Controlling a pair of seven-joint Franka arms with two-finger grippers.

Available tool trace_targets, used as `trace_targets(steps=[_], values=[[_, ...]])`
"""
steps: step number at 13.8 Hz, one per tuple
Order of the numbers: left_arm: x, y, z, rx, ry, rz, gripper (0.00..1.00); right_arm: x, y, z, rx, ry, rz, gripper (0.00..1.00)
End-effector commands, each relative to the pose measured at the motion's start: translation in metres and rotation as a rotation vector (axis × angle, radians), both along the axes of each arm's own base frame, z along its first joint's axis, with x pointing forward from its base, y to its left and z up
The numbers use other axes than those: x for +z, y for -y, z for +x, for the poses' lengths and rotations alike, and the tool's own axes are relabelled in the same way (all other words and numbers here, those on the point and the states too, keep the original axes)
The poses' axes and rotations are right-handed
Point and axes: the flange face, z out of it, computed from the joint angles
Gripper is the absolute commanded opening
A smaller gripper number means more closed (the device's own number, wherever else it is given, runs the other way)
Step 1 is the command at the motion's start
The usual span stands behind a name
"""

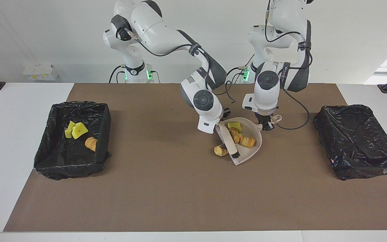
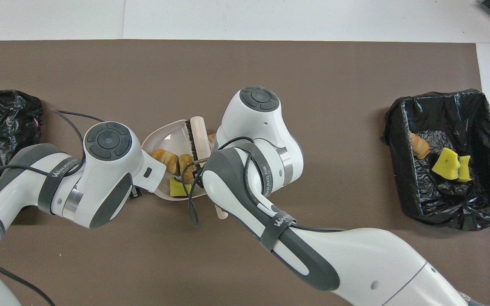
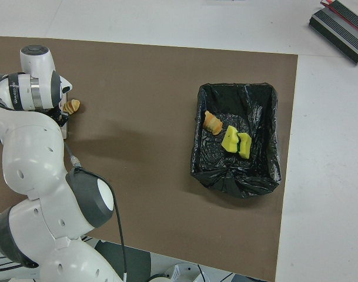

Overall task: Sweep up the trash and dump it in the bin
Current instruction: 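Sweep the last crumbs into the dustpan with the right gripper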

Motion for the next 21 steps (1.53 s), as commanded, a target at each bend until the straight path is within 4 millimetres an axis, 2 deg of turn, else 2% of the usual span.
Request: trace_targets(steps=[1, 4, 5, 6, 7, 10, 11, 13, 15, 17, 19, 21], values=[[-0.007, -0.003, -0.003, -0.001, 0.008, -0.001, 0.00, 0.018, 0.040, 0.007, -0.021, -0.034, 0.017, 0.00], [-0.008, -0.001, -0.003, -0.003, 0.009, -0.001, 0.00, 0.009, 0.060, 0.018, 0.025, 0.059, -0.133, 0.00], [-0.007, -0.001, -0.004, -0.005, 0.009, 0.000, 0.00, 0.003, 0.060, 0.020, 0.040, 0.054, -0.183, 0.00], [-0.007, -0.001, -0.004, -0.005, 0.008, 0.002, 0.00, -0.014, 0.056, 0.019, 0.029, 0.028, -0.234, 0.00], [-0.007, -0.001, -0.003, -0.008, 0.011, 0.003, 0.00, -0.023, 0.052, 0.019, 0.024, 0.038, -0.267, 0.00], [-0.007, -0.003, -0.004, -0.039, 0.021, 0.044, 0.00, -0.037, 0.020, 0.004, 0.058, 0.078, -0.287, 0.00], [-0.007, -0.004, -0.005, -0.038, 0.013, 0.049, 0.00, -0.037, 0.008, 0.000, 0.035, 0.096, -0.261, 0.00], [-0.007, -0.004, -0.007, -0.039, 0.009, 0.053, 0.00, -0.053, -0.010, -0.017, -0.036, 0.076, -0.249, 0.00], [-0.007, -0.004, -0.008, -0.040, 0.009, 0.055, 0.00, -0.047, -0.015, -0.018, -0.142, -0.057, -0.114, 0.00], [-0.007, -0.006, -0.007, -0.037, 0.012, 0.051, 0.00, -0.035, -0.022, -0.023, -0.177, -0.107, -0.064, 0.00], [-0.008, -0.008, -0.003, -0.038, 0.021, 0.042, 0.00, -0.036, -0.013, -0.020, -0.188, -0.115, -0.065, 0.00], [-0.006, -0.010, 0.001, -0.047, 0.030, 0.034, 0.00, -0.041, 0.009, -0.012, -0.196, -0.137, -0.088, 0.00]])
